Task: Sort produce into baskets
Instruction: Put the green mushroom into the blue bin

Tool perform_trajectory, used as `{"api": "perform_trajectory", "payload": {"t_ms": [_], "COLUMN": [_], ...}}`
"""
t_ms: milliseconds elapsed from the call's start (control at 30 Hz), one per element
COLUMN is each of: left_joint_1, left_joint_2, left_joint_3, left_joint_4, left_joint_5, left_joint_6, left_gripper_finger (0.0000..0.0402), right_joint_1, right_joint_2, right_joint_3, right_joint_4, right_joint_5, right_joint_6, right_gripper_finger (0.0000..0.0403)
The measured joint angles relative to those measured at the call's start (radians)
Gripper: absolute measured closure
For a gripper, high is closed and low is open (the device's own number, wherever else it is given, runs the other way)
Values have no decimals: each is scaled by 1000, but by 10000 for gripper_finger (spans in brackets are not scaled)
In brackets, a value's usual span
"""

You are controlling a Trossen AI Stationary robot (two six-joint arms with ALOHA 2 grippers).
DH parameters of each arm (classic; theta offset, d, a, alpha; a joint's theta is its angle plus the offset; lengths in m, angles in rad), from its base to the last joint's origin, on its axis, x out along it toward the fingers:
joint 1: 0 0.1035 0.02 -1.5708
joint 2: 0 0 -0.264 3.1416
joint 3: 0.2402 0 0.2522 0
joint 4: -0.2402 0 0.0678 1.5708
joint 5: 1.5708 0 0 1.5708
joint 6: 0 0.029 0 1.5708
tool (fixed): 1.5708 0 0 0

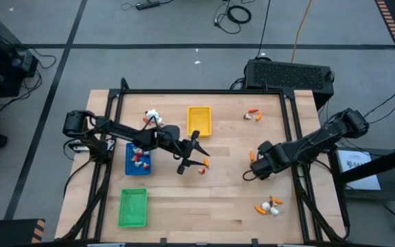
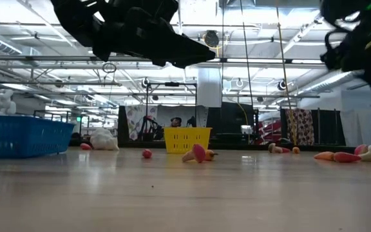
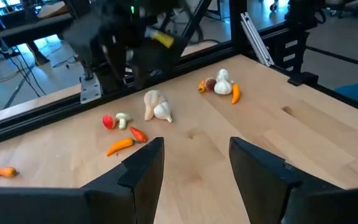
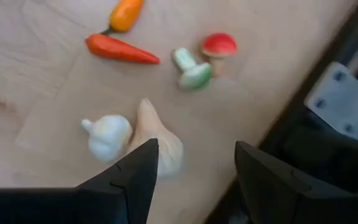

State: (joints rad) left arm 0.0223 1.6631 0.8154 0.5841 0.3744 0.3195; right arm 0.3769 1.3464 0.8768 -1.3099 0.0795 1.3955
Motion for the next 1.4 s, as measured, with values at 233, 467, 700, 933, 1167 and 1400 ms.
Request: {"api": "perform_trajectory", "payload": {"t_ms": [233, 467, 700, 933, 1167, 1400], "left_joint_1": [0, 0, 1, 1, 2, 2], "left_joint_2": [0, 0, 0, 0, 0, 0], "left_joint_3": [0, 0, 0, 0, 0, 0], "left_joint_4": [-4, -3, -8, -22, -28, -28], "left_joint_5": [0, 0, 0, -1, -1, -2], "left_joint_6": [-2, -26, -26, -27, -29, -29], "left_gripper_finger": [212, 212, 212, 212, 212, 212], "right_joint_1": [-98, -168, -202, -208, -207, -207], "right_joint_2": [0, 0, 1, -1, 0, 0], "right_joint_3": [-143, -207, -269, -306, -294, -242], "right_joint_4": [133, 249, 328, 392, 396, 360], "right_joint_5": [33, 72, 51, 51, 44, 44], "right_joint_6": [-122, -189, -214, -229, -230, -241], "right_gripper_finger": [200, 200, 200, 211, 270, 322]}}
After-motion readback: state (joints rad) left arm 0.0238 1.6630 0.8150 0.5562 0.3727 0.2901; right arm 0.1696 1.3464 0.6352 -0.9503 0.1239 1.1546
